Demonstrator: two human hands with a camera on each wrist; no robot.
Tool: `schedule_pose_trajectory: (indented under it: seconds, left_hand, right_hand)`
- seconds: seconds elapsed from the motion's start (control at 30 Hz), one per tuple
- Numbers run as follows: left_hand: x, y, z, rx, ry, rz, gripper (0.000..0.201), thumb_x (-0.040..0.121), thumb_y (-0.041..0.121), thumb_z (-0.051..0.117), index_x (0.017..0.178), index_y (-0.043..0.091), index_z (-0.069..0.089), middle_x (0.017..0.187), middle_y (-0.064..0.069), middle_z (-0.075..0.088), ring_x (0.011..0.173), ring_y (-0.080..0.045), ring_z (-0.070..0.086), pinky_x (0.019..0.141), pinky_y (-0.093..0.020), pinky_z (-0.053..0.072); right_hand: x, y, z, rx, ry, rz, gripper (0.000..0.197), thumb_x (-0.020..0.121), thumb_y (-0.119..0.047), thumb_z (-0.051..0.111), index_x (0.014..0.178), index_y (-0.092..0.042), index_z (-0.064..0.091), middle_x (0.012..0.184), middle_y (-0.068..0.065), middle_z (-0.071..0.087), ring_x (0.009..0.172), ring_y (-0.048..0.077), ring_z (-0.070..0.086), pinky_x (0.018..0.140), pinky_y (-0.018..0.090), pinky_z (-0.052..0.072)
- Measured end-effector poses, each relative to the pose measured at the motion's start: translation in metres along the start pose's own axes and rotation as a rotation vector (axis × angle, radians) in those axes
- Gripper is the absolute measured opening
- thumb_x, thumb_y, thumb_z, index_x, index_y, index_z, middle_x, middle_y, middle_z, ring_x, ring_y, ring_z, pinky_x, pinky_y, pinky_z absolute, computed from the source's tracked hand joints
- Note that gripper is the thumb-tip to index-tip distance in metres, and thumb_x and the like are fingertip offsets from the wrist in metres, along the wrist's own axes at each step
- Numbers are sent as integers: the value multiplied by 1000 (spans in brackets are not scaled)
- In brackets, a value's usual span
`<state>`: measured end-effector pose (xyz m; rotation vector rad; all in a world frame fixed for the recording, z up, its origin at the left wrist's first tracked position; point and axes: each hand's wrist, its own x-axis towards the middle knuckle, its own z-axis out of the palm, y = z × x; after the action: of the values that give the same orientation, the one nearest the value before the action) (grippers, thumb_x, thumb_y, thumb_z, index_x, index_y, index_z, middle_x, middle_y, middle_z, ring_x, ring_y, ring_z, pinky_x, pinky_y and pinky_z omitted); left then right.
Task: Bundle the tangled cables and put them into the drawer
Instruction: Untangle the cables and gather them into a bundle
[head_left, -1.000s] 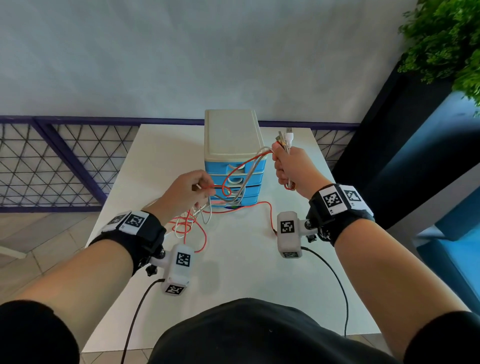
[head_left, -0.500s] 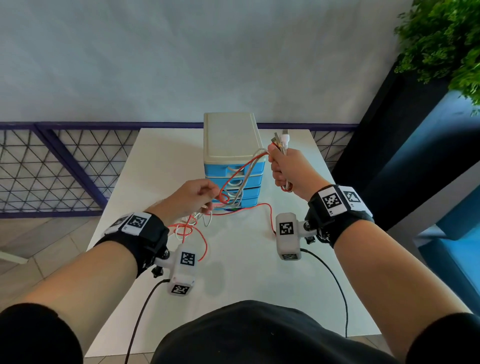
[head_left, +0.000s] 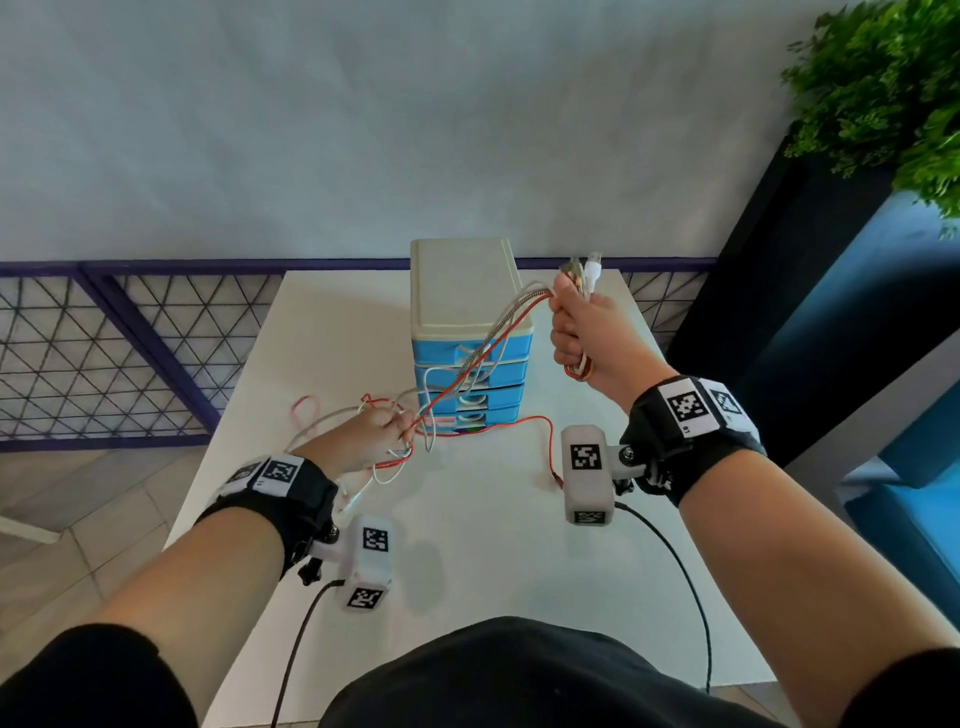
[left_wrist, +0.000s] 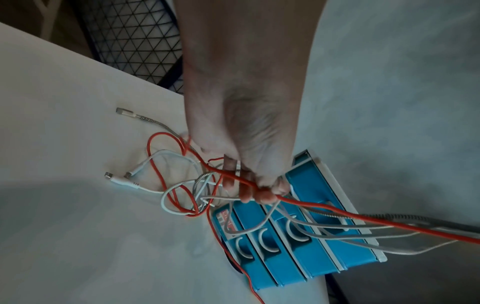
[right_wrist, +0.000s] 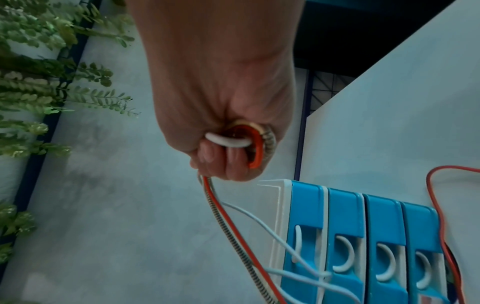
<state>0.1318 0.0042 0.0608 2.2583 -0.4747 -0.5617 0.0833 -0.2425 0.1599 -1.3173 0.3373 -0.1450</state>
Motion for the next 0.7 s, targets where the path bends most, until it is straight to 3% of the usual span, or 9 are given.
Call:
schedule_pose_trajectory:
  seconds: [0.07,0.13,0.23,0.3,0.37,0.43,0.53,0.6,0.7]
  left_hand:
    - [6,-5,-5,47,49,36,36,99,15,41,66,13,56,65,6,50,65,-1,50,68,-15,37]
    - [15,-10,-6,40,222,100,23,89,13,47,70,7,60,70,-3,54,75,-18,55,72,-24,38]
    - [17,14,-6,-29,516,188,18,93,4,41,105,5,55,104,-11,50,100,-22,49,82,-20,34]
    - [11,45,-7,-146,560,304,25,101,20,34,119,11,49,119,-5,49,110,-12,45,90,-15,32]
    - [3,74,-13,-274,379,366,39,99,44,32,125,20,48,126,5,51,116,-5,48,98,-17,36]
    - [3,89,-18,-245,120,373,48,93,60,30,113,25,56,113,7,62,108,-5,56,96,-23,42]
    - [5,97,-24,-216,-109,320,48,97,49,28,84,11,55,70,-4,57,66,-15,58,73,-23,46]
    - [5,99,-25,-339,-143,258,44,98,43,30,77,10,49,64,-5,42,52,-15,44,63,-21,50]
    - [4,99,-26,-421,-171,240,40,97,44,37,71,16,51,64,0,34,49,-13,35,51,-19,44]
  right_hand:
    - [-2,-1,1,-28,-48,24,32,100,-34,48,75,-13,48,45,-7,34,34,5,29,34,18,25]
    - [-4,-3,2,-77,-125,51,31,100,-35,48,77,-14,48,48,-7,34,35,5,29,35,17,25]
    - [-8,-4,6,-109,-271,127,30,101,-35,46,78,-15,47,50,-7,32,35,3,29,36,15,24]
    - [-11,-2,11,-135,-361,179,31,101,-36,45,79,-15,47,52,-7,29,35,2,28,36,14,26]
    - [-13,0,16,-159,-432,214,30,100,-37,45,81,-14,48,53,-6,29,36,2,28,36,14,27]
    - [-16,-1,20,-174,-473,237,30,101,-35,44,82,-13,48,52,-7,31,37,2,30,37,13,27]
    - [-19,-1,22,-130,-532,285,27,102,-29,41,82,-12,48,51,-7,36,39,4,35,38,13,33]
    - [-21,1,20,-87,-586,313,27,103,-23,41,79,-12,49,55,-4,44,45,6,45,44,18,44]
    - [-23,4,16,-43,-638,344,26,102,-18,43,81,-8,57,68,2,61,67,14,64,63,31,58]
